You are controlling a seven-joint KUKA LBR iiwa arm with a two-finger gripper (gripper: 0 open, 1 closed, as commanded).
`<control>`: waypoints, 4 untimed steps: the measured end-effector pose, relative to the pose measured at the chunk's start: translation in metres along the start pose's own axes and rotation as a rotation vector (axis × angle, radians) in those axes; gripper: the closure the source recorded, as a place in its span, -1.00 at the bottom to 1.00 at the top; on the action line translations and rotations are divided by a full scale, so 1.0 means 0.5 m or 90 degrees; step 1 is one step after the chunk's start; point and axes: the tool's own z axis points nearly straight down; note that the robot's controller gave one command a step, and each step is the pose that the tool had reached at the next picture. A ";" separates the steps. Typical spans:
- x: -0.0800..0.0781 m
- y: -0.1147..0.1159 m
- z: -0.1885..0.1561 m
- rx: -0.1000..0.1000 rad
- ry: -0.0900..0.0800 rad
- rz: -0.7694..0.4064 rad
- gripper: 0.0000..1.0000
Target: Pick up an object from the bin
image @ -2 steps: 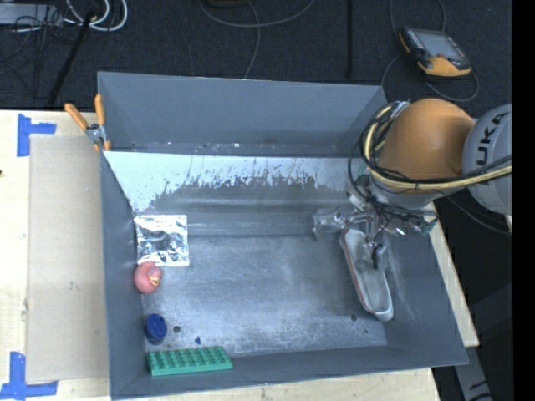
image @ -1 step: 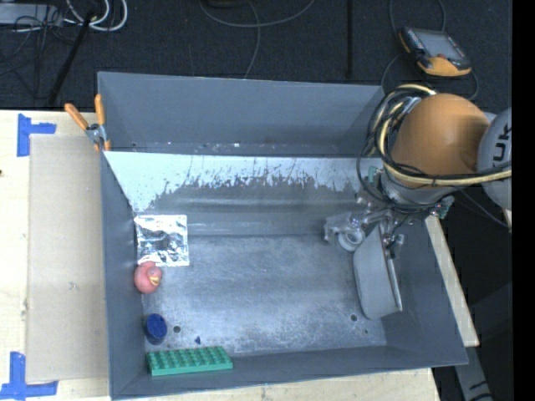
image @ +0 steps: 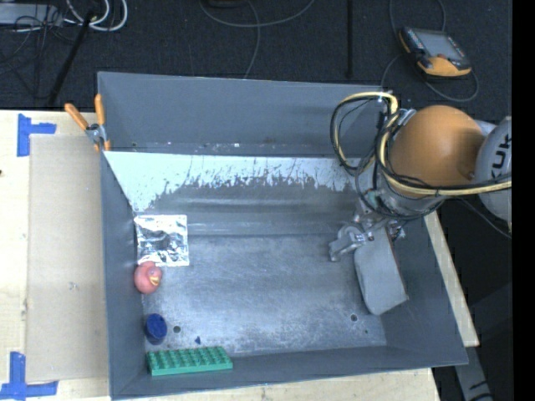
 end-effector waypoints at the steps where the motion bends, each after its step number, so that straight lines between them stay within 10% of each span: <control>1: -0.004 -0.002 -0.003 0.000 -0.003 0.005 -1.00; 2: -0.004 -0.007 -0.010 0.003 -0.004 0.008 1.00; 4: -0.015 -0.010 -0.087 -0.003 0.006 0.011 1.00</control>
Offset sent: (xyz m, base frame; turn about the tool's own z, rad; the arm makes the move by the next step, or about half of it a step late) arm 0.0000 0.0000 0.0000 0.0000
